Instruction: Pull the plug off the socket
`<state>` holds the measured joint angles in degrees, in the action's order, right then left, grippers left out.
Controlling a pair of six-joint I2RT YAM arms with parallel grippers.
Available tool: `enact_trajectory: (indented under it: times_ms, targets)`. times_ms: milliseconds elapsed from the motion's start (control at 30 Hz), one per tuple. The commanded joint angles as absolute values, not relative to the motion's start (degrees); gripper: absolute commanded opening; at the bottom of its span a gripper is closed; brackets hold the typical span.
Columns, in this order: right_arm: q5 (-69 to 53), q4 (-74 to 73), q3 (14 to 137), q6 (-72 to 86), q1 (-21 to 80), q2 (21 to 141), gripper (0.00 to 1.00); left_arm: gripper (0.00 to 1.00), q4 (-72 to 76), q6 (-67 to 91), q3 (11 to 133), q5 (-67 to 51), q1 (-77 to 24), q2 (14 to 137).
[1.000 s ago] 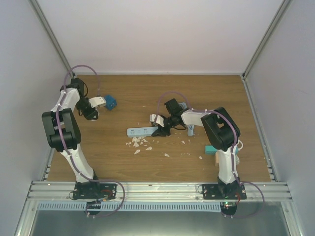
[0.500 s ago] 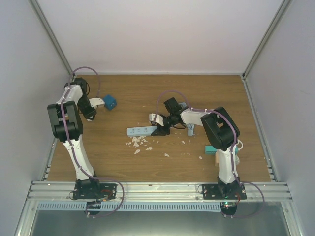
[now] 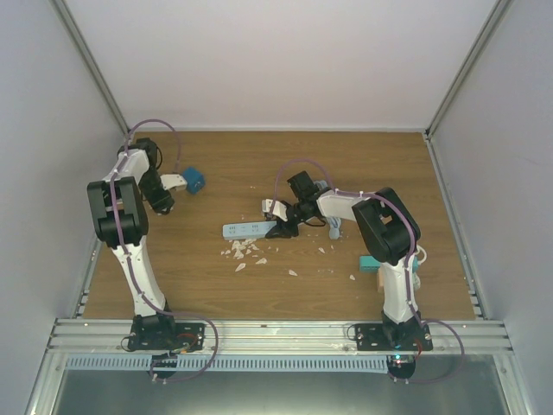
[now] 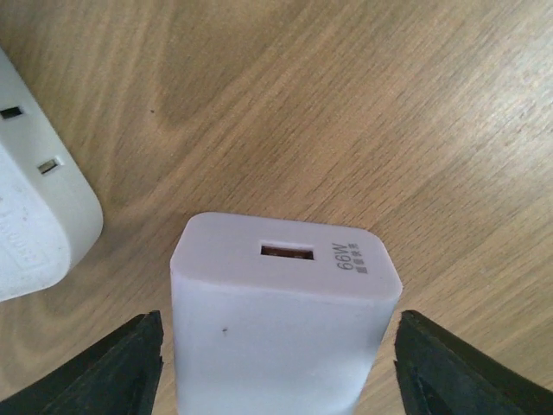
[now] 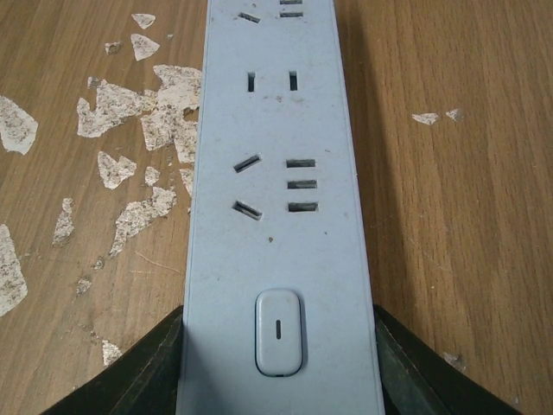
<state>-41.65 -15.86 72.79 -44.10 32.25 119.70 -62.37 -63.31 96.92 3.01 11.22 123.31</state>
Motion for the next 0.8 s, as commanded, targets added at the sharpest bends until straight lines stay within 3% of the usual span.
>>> enact_trajectory:
  times_ms: [0,233,433,767]
  targets:
    - [-38.0,-16.9,74.4,-43.3,31.2,120.9,0.35,0.77,-63.1,-63.0,97.6,1.4,10.8,123.3]
    - [-39.2,-18.2,76.8,-42.1,31.0,119.7,0.57,0.86,-62.3,-63.7,98.3,-1.6,10.9,120.6]
    - [-41.0,-21.6,79.9,-43.6,30.5,118.2,0.7,0.89,-59.5,-65.4,98.0,-4.8,11.0,116.6]
    - [-41.9,-36.4,89.0,-58.0,26.2,117.0,0.79,0.9,-55.3,-68.1,94.9,-15.3,10.7,108.2]
